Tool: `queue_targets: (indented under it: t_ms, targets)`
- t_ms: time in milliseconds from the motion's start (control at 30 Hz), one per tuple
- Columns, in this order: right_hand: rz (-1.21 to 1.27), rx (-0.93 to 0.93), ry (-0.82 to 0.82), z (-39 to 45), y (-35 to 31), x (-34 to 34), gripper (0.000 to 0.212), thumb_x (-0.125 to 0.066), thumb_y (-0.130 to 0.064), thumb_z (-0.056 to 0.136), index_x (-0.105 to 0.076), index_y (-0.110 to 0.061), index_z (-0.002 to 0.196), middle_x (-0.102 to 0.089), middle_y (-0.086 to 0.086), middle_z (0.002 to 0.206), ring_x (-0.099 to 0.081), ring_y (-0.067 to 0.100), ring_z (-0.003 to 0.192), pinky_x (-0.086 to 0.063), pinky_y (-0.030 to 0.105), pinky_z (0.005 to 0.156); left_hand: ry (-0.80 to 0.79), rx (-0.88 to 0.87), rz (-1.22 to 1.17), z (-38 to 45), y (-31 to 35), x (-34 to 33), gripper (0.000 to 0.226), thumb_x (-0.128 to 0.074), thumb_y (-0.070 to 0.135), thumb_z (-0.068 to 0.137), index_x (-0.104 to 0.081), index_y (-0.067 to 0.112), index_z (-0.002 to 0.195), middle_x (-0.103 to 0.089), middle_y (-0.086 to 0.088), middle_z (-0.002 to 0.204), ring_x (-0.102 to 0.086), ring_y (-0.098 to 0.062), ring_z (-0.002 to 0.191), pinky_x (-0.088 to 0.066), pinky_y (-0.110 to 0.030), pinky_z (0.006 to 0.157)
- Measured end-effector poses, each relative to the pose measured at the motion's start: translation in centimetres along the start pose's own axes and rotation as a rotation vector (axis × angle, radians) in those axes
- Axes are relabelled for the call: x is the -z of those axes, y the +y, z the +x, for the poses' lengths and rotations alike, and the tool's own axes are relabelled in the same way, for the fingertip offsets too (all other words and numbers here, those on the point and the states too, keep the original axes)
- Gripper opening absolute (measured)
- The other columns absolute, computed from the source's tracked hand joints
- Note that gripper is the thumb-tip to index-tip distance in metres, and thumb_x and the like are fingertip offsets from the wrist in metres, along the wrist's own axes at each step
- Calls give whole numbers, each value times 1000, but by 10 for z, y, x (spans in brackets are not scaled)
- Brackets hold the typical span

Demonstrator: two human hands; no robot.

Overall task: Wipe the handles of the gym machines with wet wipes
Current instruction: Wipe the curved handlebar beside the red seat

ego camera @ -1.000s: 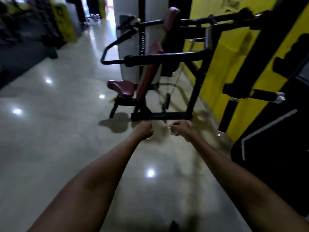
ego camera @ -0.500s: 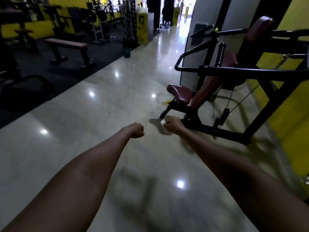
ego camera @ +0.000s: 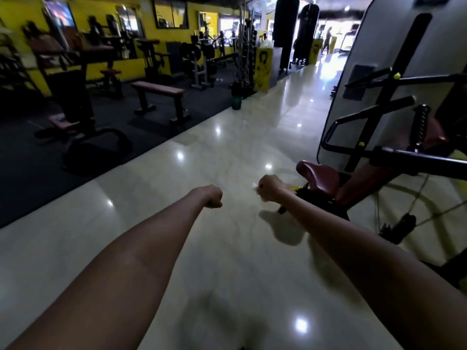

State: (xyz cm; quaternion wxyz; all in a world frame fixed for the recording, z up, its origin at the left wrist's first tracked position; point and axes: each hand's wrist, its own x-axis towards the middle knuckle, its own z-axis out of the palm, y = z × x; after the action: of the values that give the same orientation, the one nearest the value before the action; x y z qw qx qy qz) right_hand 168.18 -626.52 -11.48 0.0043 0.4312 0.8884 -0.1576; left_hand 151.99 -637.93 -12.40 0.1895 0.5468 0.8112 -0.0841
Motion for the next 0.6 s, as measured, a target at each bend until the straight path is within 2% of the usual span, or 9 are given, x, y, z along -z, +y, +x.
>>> queue_targets:
  t_ms: [67, 167, 233, 367, 433, 500, 600]
  targets:
    - [9, 10, 27, 39, 1, 3, 28, -54, -26, 91, -64, 0, 93, -62, 16, 91, -62, 29, 83, -39, 26, 61, 32, 26, -28, 30, -9, 21, 32, -48, 20, 94, -63, 1, 116, -59, -12, 123, -57, -25, 107, -45, -32, 85]
    - [13, 9, 39, 92, -2, 13, 26, -54, -32, 91, -62, -8, 85, -57, 12, 85, -57, 25, 75, -40, 27, 59, 21, 44, -102, 74, -19, 53, 28, -49, 19, 93, -66, 0, 105, -66, -15, 110, -58, -22, 86, -45, -25, 68]
    - [30, 3, 53, 132, -4, 23, 31, -54, -36, 92, -62, -7, 85, -52, 9, 81, -52, 24, 71, -40, 27, 59, 33, 48, -162, 106, -23, 76, 24, -50, 19, 94, -65, 2, 99, -66, -15, 100, -56, -22, 80, -43, -23, 59]
    - [68, 18, 67, 203, -12, 37, 31, -54, -36, 92, -58, -10, 75, -55, 7, 76, -55, 24, 68, -40, 27, 55, 37, 33, -266, 163, -36, 108, 27, -51, 18, 95, -64, -2, 108, -63, -12, 96, -58, -22, 83, -48, -27, 71]
    - [77, 23, 48, 237, -15, 41, 31, -55, -35, 91, -59, -9, 73, -57, 6, 73, -58, 25, 69, -41, 27, 55, 9, 32, -277, 192, -44, 118, 28, -51, 17, 94, -63, -3, 110, -63, -11, 95, -59, -21, 82, -48, -25, 65]
    - [85, 31, 42, 273, -15, 45, 27, -57, -31, 90, -65, -8, 80, -63, 9, 81, -64, 28, 76, -46, 28, 59, -2, 34, -275, 221, -54, 125, 28, -51, 16, 94, -64, -3, 110, -64, -11, 94, -59, -20, 81, -44, -21, 59]
    - [88, 31, 65, 337, -12, 54, 21, -58, -27, 88, -62, -12, 74, -61, 11, 78, -64, 27, 73, -48, 27, 60, -22, 33, -272, 279, -70, 140, 28, -51, 15, 94, -64, -4, 110, -68, -15, 101, -59, -20, 81, -44, -22, 60]
